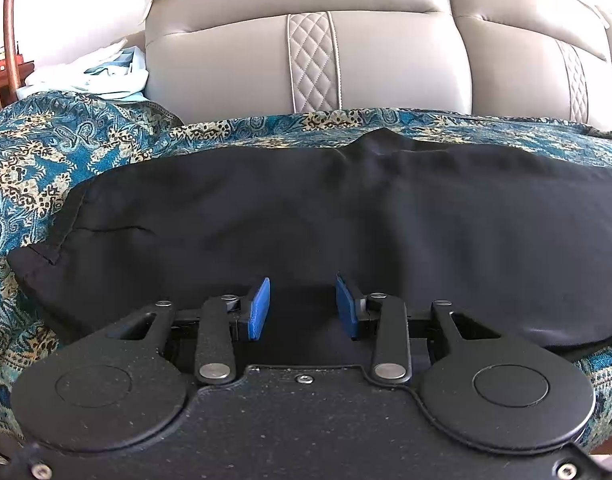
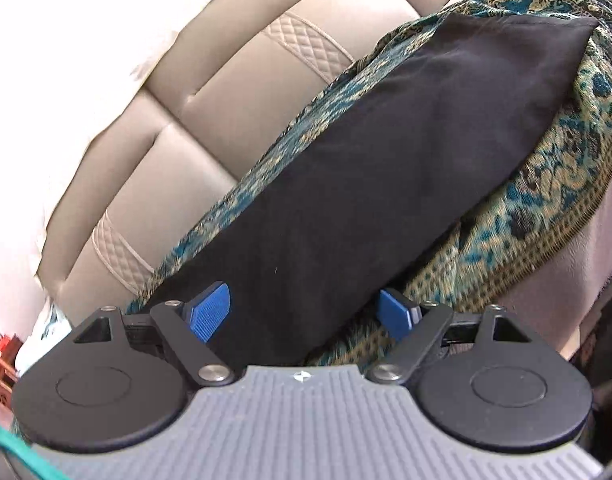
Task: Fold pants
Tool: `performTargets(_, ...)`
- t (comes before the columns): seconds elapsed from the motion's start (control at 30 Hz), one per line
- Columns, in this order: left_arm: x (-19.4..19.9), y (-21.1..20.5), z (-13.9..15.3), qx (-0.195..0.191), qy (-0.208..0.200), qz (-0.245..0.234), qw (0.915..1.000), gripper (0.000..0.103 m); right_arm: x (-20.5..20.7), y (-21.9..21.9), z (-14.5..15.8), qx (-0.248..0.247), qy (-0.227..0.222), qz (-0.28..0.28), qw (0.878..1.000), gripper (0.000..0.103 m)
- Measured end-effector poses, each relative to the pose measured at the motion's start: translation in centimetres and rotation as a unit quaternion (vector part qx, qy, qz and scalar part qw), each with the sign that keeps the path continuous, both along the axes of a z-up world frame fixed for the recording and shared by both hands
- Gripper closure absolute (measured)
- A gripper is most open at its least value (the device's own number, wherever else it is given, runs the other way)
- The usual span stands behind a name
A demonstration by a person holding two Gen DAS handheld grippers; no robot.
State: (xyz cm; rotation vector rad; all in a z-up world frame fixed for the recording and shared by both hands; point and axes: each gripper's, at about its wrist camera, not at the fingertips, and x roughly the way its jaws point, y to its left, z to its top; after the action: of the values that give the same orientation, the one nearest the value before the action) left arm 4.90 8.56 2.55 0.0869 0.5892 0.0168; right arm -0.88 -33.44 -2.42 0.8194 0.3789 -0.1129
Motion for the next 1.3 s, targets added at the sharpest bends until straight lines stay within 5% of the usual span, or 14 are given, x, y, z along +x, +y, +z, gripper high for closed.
performTargets(0.47, 0.3, 0.4, 0.0, -0.005, 0.009, 0.004, 0.9999, 0.064, 4.3, -7.0, 1.1, -0.05, 0.0, -0.128, 0.99, 0.017)
performTargets(0.83, 0.8, 0.1, 0.3, -0.003, 0.022, 0.01, 0.9997, 0.064, 6.8, -17.4, 1.7, -0.016, 0.034, -0.218, 0.975, 0.022)
performTargets(1.0, 1.2, 0.4, 0.8, -0.007, 0.035, 0.006, 0.9993, 0.064, 7.3, -19.9, 1.9, -0.02, 0.048, -0.21, 0.976, 0.054)
performTargets(1.17, 0.9, 2.0, 2.3, -0.017, 0.004, 0.005, 0.9998, 0.065, 8.2, -20.6, 2.6, -0.056, 0.092, -0.198, 0.974, 0.09)
performTargets(1.3, 1.1, 3.3, 2.7, -0.01, -0.001, 0.014, 0.9999, 0.065, 9.4, -19.3, 4.5, -0.116, 0.123, -0.185, 0.968, 0.095)
